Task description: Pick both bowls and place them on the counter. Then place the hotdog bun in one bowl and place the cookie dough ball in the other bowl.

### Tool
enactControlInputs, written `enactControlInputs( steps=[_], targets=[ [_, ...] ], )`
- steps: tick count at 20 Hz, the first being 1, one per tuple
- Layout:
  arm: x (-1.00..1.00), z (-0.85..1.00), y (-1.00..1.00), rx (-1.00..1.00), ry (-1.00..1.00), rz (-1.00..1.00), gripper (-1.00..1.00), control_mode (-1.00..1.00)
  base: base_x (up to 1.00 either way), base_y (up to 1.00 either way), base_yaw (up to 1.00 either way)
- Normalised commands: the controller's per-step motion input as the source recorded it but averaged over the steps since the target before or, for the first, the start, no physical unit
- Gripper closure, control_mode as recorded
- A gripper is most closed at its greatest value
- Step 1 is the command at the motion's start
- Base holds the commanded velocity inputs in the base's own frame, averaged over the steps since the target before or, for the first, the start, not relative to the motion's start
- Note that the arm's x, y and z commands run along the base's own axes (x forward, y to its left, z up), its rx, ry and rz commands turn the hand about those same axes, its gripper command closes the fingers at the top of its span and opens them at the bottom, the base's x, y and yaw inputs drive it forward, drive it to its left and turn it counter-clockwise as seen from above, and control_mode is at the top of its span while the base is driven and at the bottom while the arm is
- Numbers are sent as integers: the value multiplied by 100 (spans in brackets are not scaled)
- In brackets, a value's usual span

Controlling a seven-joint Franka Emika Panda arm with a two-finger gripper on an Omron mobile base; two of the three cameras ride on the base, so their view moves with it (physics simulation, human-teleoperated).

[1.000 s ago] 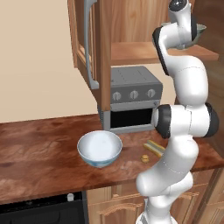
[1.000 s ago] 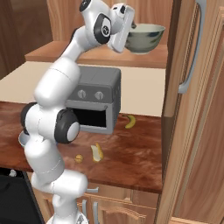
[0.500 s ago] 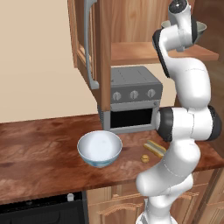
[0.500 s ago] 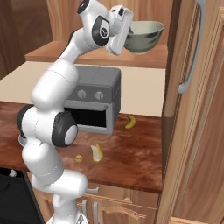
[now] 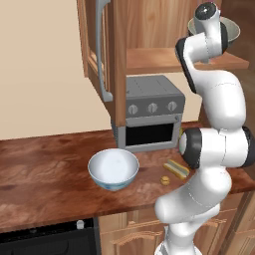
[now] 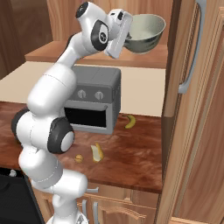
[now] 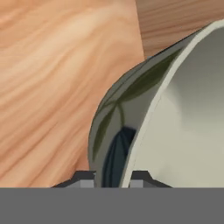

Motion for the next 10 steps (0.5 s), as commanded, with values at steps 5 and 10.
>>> enactControlInputs(
  steps=[5,10],
  targets=[
    [-53,-32,-1,0,-18,0,100,-100,0,0,0],
    [-81,-6,7,0,-17,0,100,-100,0,0,0]
  ],
)
